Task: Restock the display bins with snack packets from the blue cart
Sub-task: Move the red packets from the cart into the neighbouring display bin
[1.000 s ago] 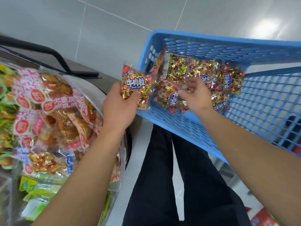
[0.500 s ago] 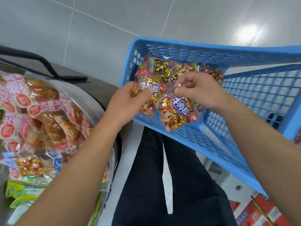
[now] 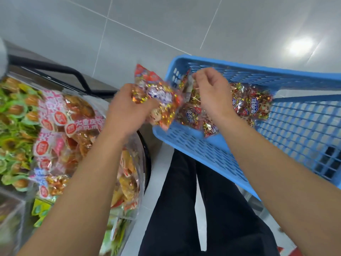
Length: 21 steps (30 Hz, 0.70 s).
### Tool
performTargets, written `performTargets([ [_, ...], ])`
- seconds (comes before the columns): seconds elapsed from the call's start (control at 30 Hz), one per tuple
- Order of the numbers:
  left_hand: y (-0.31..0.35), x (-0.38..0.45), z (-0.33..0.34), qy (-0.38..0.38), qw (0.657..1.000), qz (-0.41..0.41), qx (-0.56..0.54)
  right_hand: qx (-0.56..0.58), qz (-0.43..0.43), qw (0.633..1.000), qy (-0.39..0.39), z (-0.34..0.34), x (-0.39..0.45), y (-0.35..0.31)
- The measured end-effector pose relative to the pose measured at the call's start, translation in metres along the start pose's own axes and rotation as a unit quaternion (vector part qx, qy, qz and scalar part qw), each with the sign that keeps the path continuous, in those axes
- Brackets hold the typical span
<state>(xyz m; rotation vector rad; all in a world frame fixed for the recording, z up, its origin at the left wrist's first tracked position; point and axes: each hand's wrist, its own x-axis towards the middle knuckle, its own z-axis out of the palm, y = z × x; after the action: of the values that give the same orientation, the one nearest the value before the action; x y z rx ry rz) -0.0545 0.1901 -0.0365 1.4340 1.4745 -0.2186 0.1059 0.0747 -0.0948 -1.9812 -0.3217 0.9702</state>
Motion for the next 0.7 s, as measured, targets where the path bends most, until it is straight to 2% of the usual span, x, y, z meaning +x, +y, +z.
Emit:
performTargets([
  [0.03, 0.001, 0.004, -0.01, 0.033, 0.999, -0.006, -0.035, -0.083, -0.019, 0.996, -0.038, 0.002, 0.009, 0.006],
  [0.1, 0.003, 0.012, -0.024, 0.073, 0.996, -0.005, -0.054, -0.25, -0.035, 0.956, -0.148, 0.009, 0.022, 0.021],
  [0.17, 0.003, 0.015, -0.03, 0.078, 0.995, -0.005, -0.055, -0.319, -0.01, 0.927, -0.199, 0.018, 0.028, 0.034],
  [0.2, 0.003, 0.015, -0.03, 0.073, 0.996, -0.005, -0.055, -0.318, 0.004, 0.928, -0.193, 0.021, 0.027, 0.039],
  [0.4, -0.006, 0.005, -0.023, 0.052, 0.993, -0.02, -0.1, -0.188, 0.062, 0.98, -0.022, 0.011, 0.005, 0.055],
  [0.47, -0.009, -0.002, -0.021, 0.047, 0.991, -0.024, -0.126, -0.134, 0.092, 0.987, 0.0, 0.002, -0.007, 0.049],
  [0.57, -0.01, -0.016, -0.022, 0.034, 0.985, -0.016, -0.169, -0.053, 0.086, 0.995, 0.026, -0.023, -0.029, 0.026],
  [0.7, -0.004, -0.049, -0.032, 0.022, 0.98, 0.01, -0.198, 0.032, 0.102, 0.994, 0.013, -0.066, -0.067, -0.023],
])
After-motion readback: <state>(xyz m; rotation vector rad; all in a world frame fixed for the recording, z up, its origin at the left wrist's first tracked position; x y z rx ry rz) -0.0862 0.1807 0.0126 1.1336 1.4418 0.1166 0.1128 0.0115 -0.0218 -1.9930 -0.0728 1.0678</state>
